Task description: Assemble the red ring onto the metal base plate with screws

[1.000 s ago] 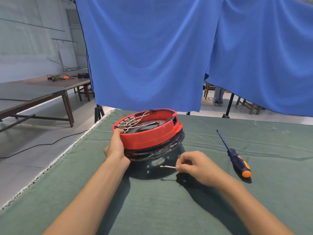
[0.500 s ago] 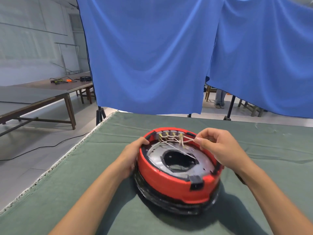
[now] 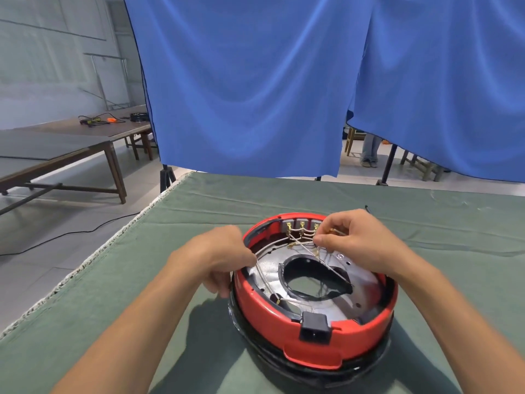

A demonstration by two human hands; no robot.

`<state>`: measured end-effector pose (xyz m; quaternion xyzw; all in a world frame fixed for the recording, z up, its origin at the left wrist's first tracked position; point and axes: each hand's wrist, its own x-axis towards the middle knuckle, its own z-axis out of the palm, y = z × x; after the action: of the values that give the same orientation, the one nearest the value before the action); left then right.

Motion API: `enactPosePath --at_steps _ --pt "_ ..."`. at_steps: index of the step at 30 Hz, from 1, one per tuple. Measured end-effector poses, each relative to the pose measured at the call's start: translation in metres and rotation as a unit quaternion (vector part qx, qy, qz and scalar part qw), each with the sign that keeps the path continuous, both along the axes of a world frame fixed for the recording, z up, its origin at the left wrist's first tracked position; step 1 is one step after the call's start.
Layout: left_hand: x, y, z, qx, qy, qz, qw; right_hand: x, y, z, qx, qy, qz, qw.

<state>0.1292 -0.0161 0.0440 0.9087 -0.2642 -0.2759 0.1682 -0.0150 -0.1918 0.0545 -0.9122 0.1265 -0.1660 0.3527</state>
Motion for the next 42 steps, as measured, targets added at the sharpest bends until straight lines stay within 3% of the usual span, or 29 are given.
enactPosePath --at_steps 3,5,8,10,12,17,20,25,31,33,36,39,42 --pt "-0.002 -0.006 -0.004 -0.053 -0.109 0.009 0.993 0.001 0.001 0.0 0.007 0.008 0.016 1.0" --pt "0.001 -0.012 -0.009 -0.126 -0.212 0.046 0.968 0.002 0.002 0.0 0.037 -0.006 0.021 0.999" --pt "0.006 -0.015 -0.016 -0.342 -0.204 0.108 0.911 0.004 0.001 0.001 0.088 -0.029 0.01 0.996" --pt "0.003 -0.016 -0.011 -0.397 -0.269 0.093 0.873 0.004 0.001 0.002 0.104 -0.027 -0.008 0.994" --pt "-0.007 -0.02 -0.002 -0.421 -0.285 0.026 0.861 0.005 0.0 0.003 0.142 -0.036 -0.028 0.989" --pt "-0.029 -0.029 0.013 -0.428 -0.07 -0.023 0.901 0.002 0.0 0.009 0.25 -0.028 -0.016 0.968" --pt "-0.031 -0.025 0.019 -0.467 0.033 0.005 0.884 0.001 0.002 0.01 0.27 -0.021 -0.013 0.962" --pt "-0.028 -0.022 0.021 -0.474 0.067 0.032 0.878 0.0 0.003 0.011 0.266 -0.025 -0.019 0.964" --pt "-0.026 -0.023 0.013 -0.449 0.028 0.016 0.893 0.0 0.005 0.01 0.268 -0.027 -0.041 0.962" --pt "-0.024 -0.024 0.011 -0.449 0.011 0.05 0.892 0.001 0.005 0.008 0.223 -0.054 -0.098 0.968" --pt "-0.016 -0.022 0.01 -0.463 0.051 0.166 0.869 0.003 0.002 0.005 0.046 -0.133 -0.191 0.972" --pt "-0.012 -0.02 0.014 -0.444 0.184 0.218 0.849 0.006 0.01 0.006 -0.031 -0.167 -0.128 0.977" --pt "-0.017 -0.021 0.017 -0.403 0.222 0.186 0.868 0.013 0.025 0.001 -0.092 -0.139 -0.054 0.985"
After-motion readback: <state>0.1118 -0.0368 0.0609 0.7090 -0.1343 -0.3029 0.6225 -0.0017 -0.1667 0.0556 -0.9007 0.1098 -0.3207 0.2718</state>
